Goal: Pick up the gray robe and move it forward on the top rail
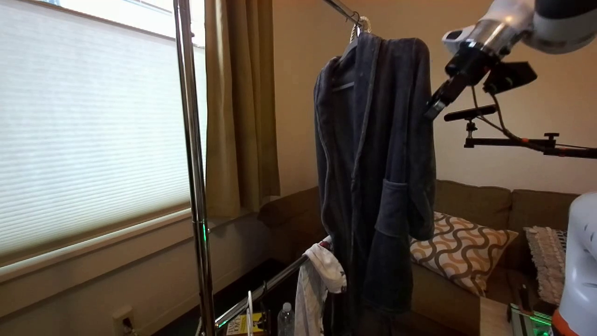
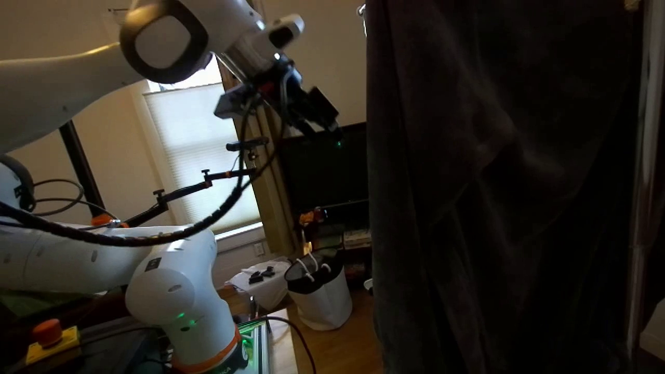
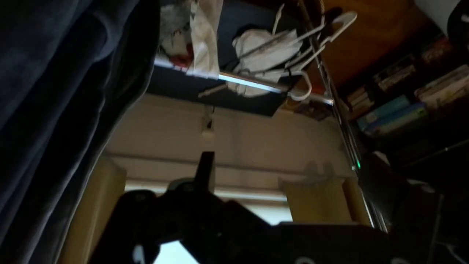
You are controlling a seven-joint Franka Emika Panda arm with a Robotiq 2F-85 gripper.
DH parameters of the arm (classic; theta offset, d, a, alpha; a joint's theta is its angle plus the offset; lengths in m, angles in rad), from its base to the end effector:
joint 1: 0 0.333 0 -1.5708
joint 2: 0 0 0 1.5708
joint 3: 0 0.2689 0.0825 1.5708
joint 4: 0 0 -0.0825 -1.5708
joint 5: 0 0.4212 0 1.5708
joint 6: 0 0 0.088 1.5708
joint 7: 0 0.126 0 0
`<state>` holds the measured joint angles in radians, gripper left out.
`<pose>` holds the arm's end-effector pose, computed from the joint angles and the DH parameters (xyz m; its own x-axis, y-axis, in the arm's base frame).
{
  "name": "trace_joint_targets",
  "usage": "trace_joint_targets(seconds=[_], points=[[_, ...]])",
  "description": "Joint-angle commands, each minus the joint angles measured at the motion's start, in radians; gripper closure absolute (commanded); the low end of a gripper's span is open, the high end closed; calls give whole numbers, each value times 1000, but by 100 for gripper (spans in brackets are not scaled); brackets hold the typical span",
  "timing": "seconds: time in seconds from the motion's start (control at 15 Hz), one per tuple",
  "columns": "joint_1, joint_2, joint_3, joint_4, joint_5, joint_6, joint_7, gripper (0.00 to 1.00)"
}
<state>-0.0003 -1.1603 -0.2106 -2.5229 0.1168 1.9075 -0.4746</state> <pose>0.3192 -0.0721 0.6162 0.7784 0.2496 0.5761 0.3345 -0.9414 -0.0441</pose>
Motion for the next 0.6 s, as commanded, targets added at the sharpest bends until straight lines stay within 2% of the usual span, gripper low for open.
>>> trace_joint_targets(seconds=[0.0,0.07,0.2,0.33,0.53], points=[[39,-52,-29,127,6,41,40,0],[38,-51,-18,84,-25,14,37,0],[44,-64,-21,109,-30,13,40,0],[55,-64,-14,90,16,138,70,0],[68,-56,24,136,10,317,113,0]])
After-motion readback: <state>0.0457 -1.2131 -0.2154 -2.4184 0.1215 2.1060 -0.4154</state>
